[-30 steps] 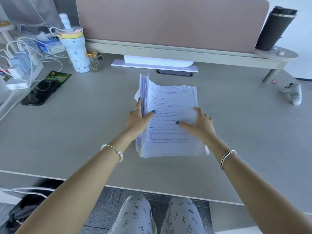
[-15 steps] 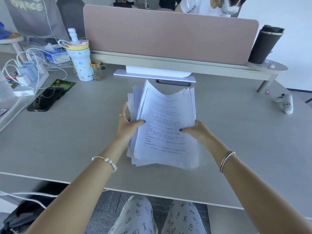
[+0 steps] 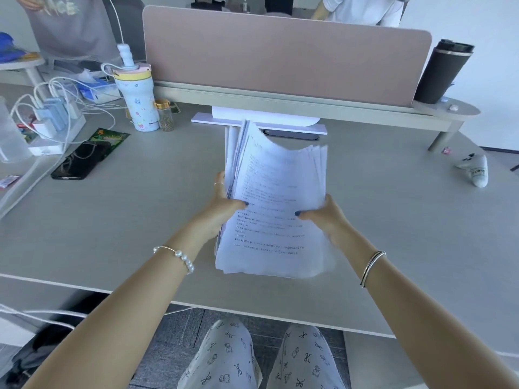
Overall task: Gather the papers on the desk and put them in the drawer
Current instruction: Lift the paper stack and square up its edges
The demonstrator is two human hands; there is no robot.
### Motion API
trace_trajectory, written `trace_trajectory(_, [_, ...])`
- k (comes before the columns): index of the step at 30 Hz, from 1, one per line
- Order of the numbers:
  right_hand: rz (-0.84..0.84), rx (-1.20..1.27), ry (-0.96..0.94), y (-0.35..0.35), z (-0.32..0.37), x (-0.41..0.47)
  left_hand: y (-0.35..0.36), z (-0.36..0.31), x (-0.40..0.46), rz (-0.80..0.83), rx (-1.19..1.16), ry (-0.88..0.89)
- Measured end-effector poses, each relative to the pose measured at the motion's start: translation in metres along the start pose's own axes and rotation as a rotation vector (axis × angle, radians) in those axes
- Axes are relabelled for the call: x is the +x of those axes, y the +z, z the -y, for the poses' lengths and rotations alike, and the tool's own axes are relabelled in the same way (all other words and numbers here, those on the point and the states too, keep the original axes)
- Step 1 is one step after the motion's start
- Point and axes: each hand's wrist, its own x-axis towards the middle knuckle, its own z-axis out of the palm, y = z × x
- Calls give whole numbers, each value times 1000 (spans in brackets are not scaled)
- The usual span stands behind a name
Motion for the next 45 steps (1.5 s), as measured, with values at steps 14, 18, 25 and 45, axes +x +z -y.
trace_trajectory(14, [-279,346,-458,-13,31,-58,8,-38,-27,-142,-170,373])
trace_trajectory(18, [-205,423,-369,-17,18,-67,1,-16,-34,-75,-234,306])
trace_trajectory(25, [-203,469,-378,-18,28,-70,2,-22,-37,-91,-334,304])
trace_trajectory(45, [-144,423,-341,-15,25,-82,17,-23,-46,-131,-281,280])
